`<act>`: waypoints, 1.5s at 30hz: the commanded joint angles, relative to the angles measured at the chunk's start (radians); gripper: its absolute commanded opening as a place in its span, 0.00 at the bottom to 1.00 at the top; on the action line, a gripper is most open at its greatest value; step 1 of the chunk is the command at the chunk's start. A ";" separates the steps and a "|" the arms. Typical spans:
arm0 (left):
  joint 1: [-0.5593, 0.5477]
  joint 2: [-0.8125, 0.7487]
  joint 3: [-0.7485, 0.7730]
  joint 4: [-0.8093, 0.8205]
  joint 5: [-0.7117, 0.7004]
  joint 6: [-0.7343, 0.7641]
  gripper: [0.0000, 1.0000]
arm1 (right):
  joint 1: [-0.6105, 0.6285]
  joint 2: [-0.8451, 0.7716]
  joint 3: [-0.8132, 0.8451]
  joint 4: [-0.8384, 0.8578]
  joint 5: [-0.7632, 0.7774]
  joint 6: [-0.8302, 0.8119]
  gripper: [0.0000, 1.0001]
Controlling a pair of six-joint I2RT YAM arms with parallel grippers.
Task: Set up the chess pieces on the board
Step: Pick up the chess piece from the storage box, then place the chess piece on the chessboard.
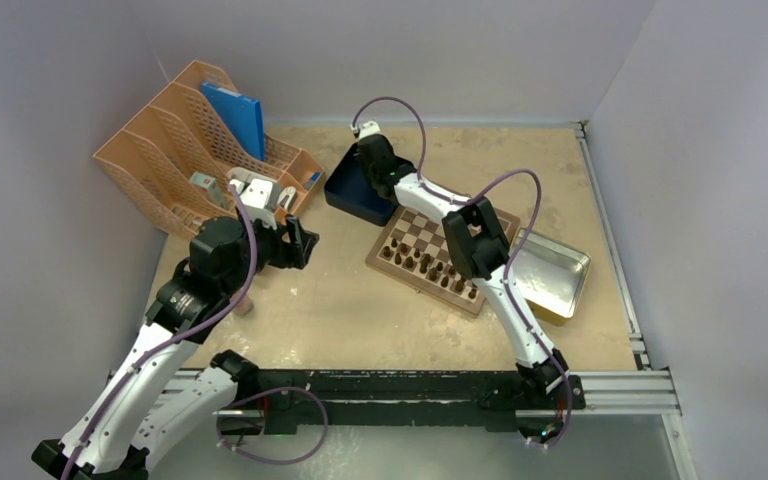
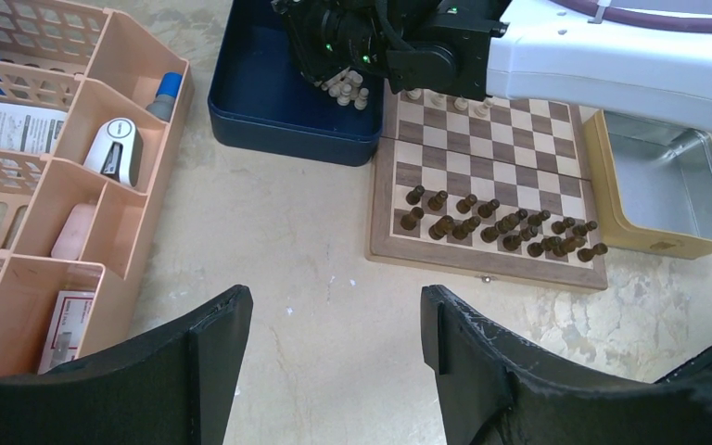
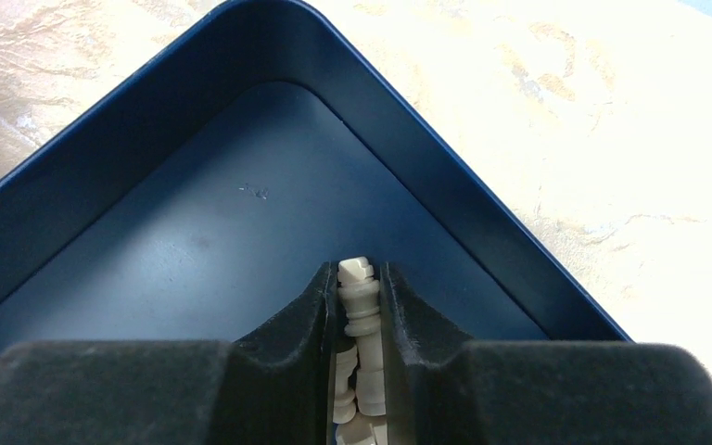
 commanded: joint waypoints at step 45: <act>0.003 0.287 0.057 0.598 0.370 -0.476 0.56 | -0.001 -1.164 -1.059 0.703 -0.709 0.821 0.15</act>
